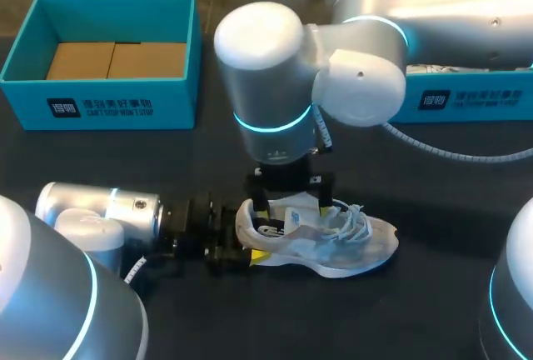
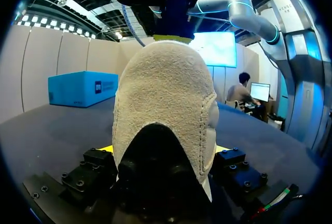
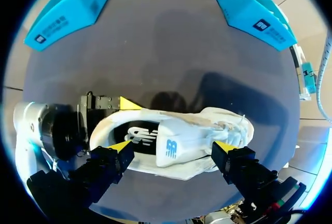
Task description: Take the shoe out of the shoebox, open the shoe tongue, remove and reinsert the insole, then place the shoe into the shoebox
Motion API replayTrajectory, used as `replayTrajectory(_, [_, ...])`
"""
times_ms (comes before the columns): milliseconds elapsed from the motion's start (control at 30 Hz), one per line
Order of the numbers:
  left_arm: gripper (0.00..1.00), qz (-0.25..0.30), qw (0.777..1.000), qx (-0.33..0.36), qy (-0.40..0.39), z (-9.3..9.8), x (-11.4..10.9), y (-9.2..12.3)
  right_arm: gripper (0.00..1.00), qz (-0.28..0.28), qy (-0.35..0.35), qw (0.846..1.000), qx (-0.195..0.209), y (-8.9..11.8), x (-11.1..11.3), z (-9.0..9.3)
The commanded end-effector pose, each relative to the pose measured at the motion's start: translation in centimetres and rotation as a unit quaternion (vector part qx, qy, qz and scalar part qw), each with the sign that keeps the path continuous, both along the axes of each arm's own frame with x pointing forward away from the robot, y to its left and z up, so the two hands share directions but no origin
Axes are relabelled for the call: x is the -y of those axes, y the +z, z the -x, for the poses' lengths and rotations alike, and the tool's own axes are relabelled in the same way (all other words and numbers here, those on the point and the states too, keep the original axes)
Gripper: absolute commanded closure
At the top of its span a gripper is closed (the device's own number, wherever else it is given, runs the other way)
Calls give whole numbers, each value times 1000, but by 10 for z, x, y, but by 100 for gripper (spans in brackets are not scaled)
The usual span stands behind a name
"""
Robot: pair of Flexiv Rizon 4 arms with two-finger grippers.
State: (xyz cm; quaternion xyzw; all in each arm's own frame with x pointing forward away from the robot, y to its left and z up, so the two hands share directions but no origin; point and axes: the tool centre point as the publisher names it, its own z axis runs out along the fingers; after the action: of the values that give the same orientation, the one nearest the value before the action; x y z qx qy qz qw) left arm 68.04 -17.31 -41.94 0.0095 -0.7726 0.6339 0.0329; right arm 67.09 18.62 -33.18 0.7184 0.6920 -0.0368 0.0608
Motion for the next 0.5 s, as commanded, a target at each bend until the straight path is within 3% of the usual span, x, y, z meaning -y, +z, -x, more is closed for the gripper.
replayTrajectory(33, [100,0,1000,0,0,0,-1,0,0,74,-88,993,17,-13,-14,10])
replayTrajectory(500, [100,0,1000,0,0,0,-1,0,0,114,-128,985,35,-27,11,6])
